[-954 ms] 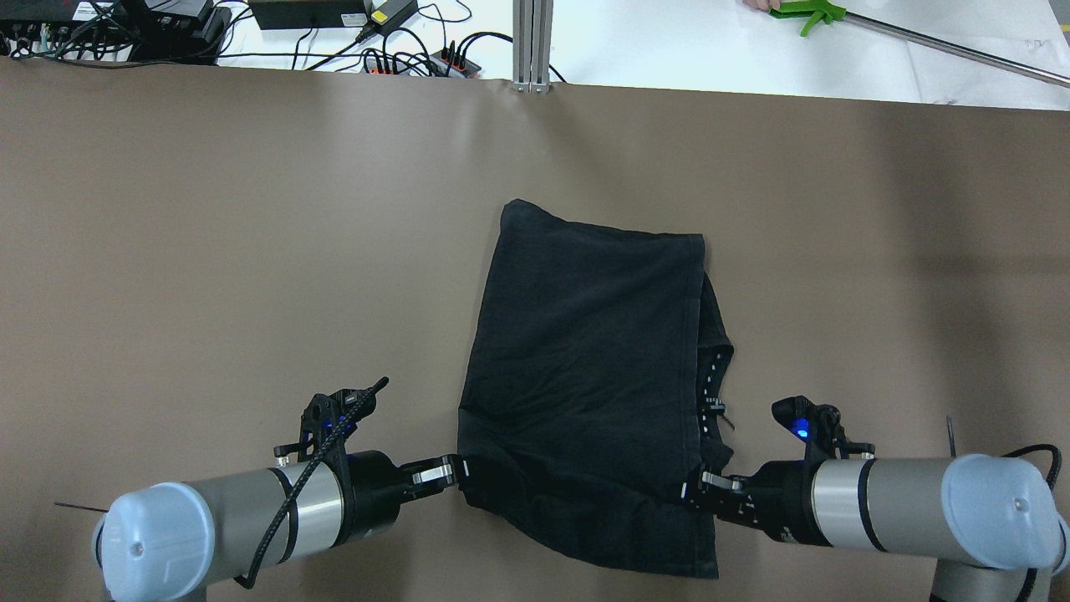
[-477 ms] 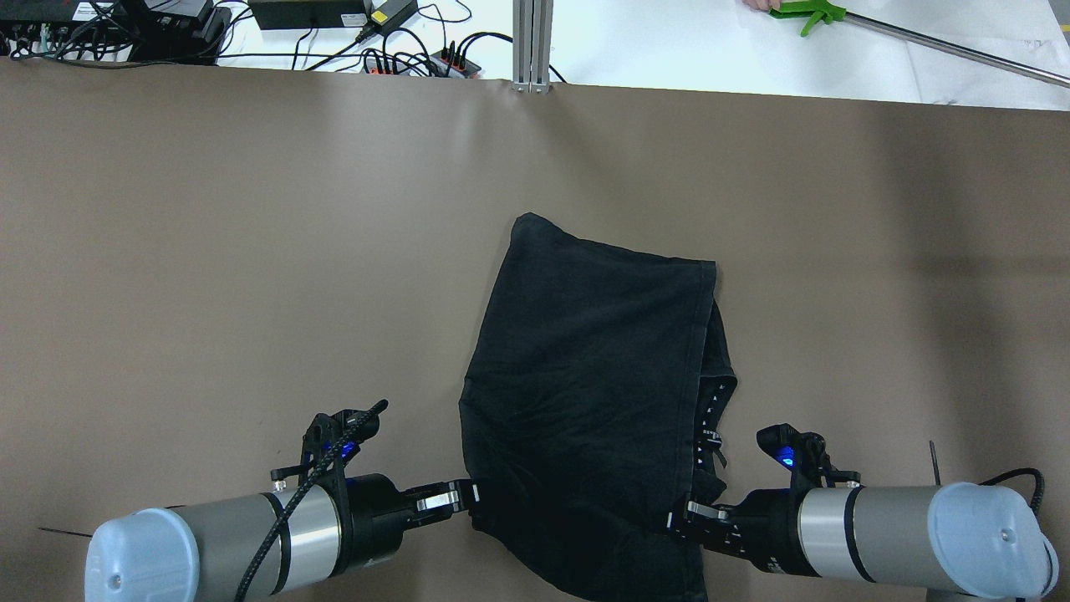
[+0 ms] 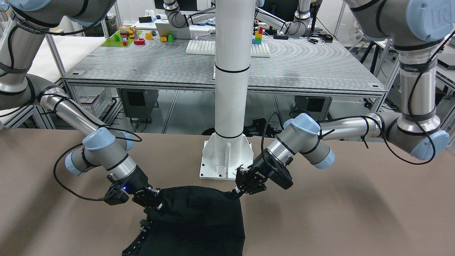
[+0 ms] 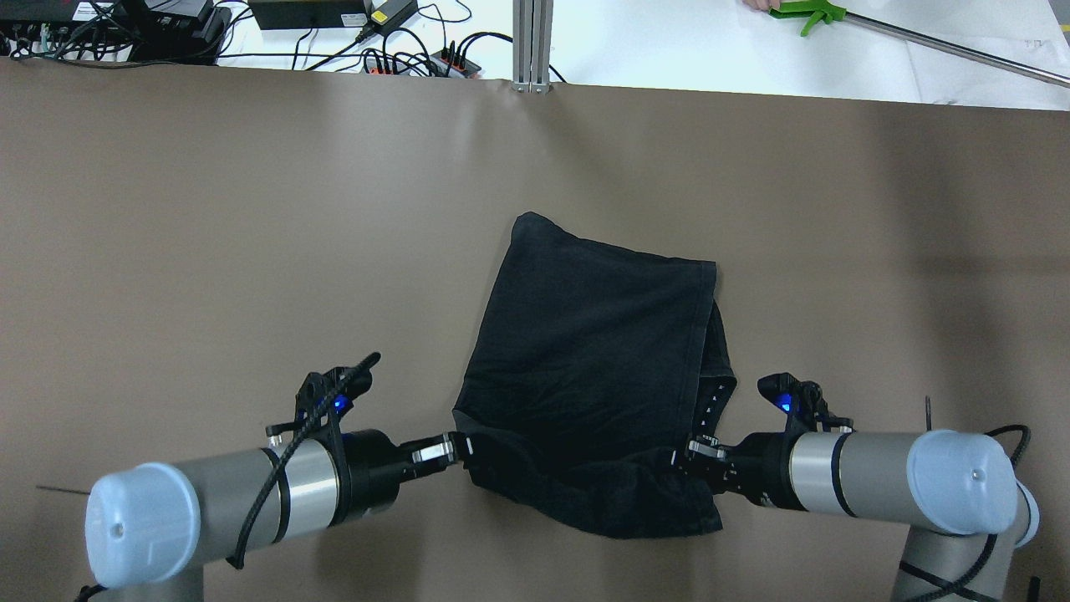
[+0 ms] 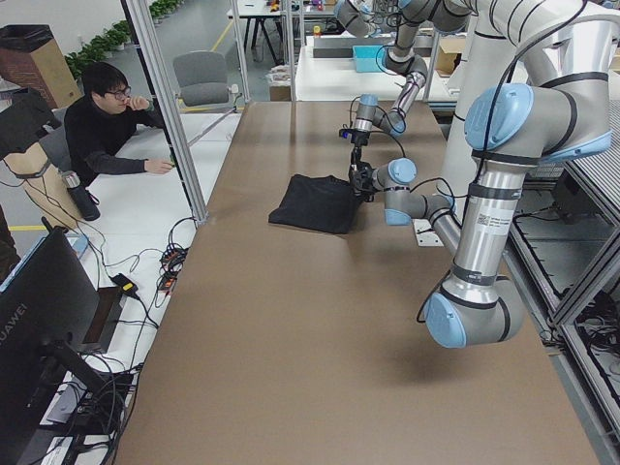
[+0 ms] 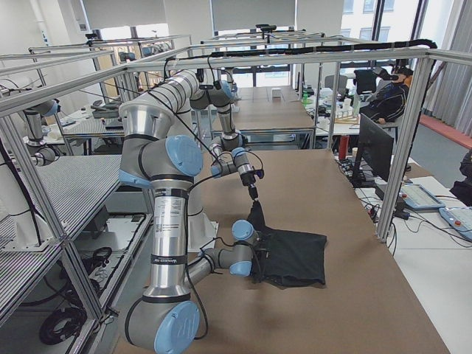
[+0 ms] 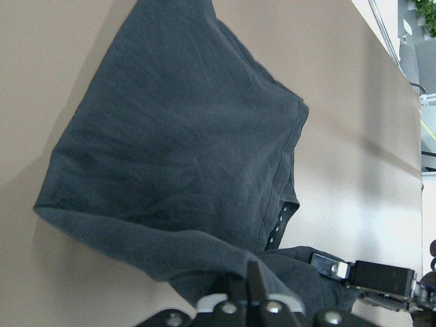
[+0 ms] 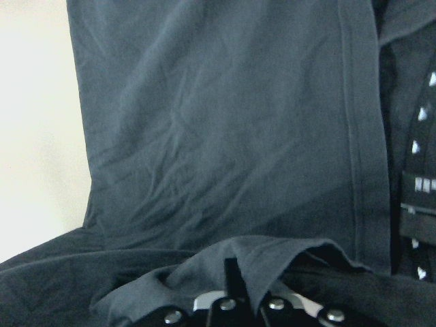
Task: Fold clothes
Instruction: 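Lift the near edge with both grippers and fold it away from the robot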
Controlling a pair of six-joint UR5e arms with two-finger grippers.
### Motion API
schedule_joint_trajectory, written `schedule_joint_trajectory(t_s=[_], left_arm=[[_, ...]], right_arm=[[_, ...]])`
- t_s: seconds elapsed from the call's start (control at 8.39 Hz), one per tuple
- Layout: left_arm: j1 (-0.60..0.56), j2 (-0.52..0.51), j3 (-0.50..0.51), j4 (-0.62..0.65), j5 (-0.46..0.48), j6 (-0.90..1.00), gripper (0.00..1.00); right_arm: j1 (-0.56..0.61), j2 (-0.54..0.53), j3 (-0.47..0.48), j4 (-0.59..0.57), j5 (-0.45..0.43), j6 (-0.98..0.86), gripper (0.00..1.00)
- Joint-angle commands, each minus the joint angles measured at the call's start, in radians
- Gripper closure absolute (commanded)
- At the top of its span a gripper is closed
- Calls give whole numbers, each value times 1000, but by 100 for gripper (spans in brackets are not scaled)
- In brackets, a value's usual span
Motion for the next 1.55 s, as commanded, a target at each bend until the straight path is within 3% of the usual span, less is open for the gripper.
schedule_joint_trajectory(t_s=[0.0, 0.36, 0.72, 0.95, 1.31, 1.43], left_arm=[[-128, -187, 132, 127, -71, -5, 100], [-218, -298, 328, 127, -112, 2, 100], [-270, -402, 505, 120, -131, 16, 100], [-272, -419, 527, 117, -131, 19, 100], [-271, -419, 533, 117, -128, 21, 100], [-269, -418, 533, 116, -121, 25, 88]], right_arm=[[134, 69, -58, -47, 77, -22, 100], [185, 153, -65, -273, 65, -111, 100], [199, 165, -106, -293, 7, -111, 100], [198, 207, -198, -284, -34, -111, 100], [198, 225, -233, -282, -51, -108, 97], [199, 225, -234, -284, -51, -109, 34]])
